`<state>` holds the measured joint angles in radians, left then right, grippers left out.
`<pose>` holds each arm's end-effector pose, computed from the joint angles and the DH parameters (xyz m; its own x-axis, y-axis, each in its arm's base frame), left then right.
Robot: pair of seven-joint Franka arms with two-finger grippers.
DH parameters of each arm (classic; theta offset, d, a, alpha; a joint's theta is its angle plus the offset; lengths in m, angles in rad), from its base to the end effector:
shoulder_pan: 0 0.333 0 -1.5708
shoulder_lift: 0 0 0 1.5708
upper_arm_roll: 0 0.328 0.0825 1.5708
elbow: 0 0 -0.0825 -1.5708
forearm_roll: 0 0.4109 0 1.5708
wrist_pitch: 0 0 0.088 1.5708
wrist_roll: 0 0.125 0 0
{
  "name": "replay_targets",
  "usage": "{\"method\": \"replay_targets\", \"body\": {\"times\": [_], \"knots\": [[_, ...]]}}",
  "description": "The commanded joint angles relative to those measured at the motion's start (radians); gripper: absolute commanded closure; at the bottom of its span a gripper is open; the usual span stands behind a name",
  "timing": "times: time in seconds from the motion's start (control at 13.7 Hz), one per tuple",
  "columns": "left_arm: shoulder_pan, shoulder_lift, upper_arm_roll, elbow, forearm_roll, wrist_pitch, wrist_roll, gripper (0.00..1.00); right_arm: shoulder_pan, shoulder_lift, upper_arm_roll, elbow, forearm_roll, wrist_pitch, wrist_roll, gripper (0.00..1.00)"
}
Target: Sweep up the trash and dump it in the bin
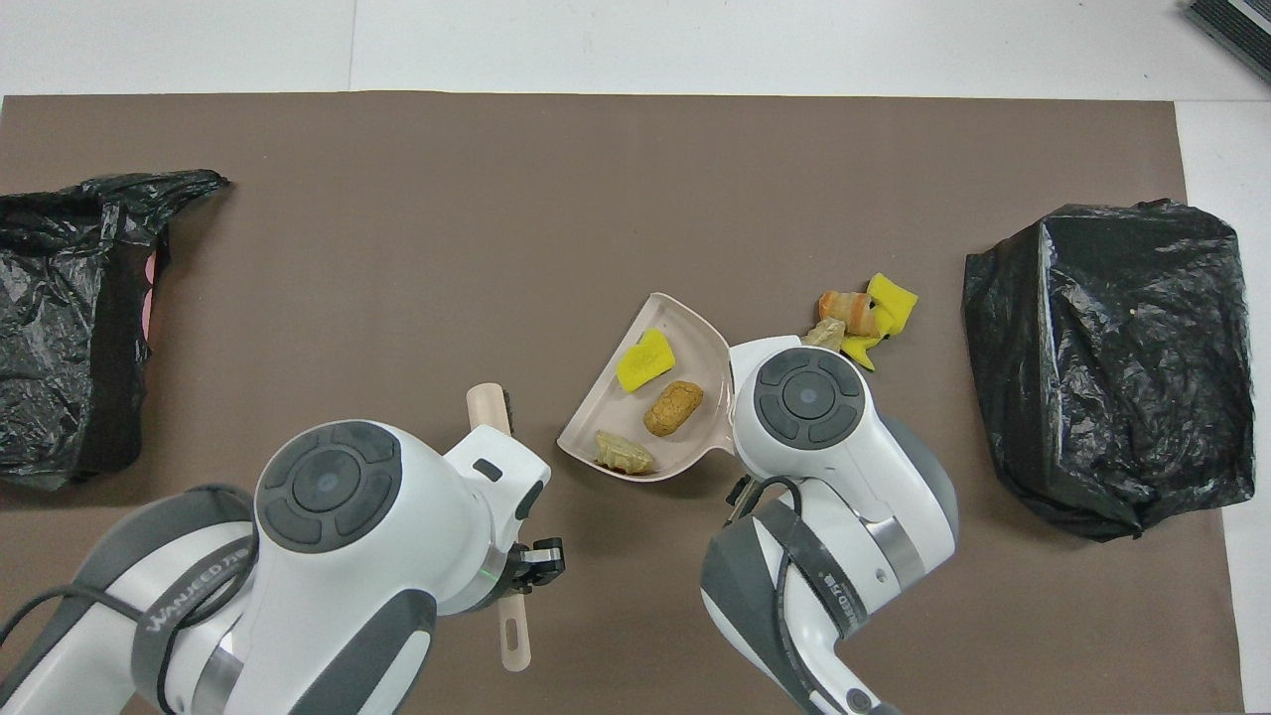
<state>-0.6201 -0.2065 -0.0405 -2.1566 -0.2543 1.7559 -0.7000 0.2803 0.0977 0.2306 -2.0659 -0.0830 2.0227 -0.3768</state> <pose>0.3695 -0.3219 0.4587 0.9496 0.1005 -0.2970 0.1190 -0.9919 0.0449 0.5013 0.2727 0.3557 0.5913 0.7932 -0.1458 0.8010 -0.5986 -0.0075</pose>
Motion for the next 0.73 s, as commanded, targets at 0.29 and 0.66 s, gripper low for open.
{"method": "replay_targets", "body": {"times": [0.29,0.66], "knots": [[-0.033,-0.123,-0.231,-0.222,0.020,0.209,-0.202,1.00,-0.098,-0.113,0.004,0.038,0.006,0.001,0.009,1.00],[-0.202,-0.071,-0.259,-0.301,0.018,0.397,-0.328,1.00,-0.289,-0.142,0.001,0.183,0.015,-0.186,-0.157,1.00]]}}
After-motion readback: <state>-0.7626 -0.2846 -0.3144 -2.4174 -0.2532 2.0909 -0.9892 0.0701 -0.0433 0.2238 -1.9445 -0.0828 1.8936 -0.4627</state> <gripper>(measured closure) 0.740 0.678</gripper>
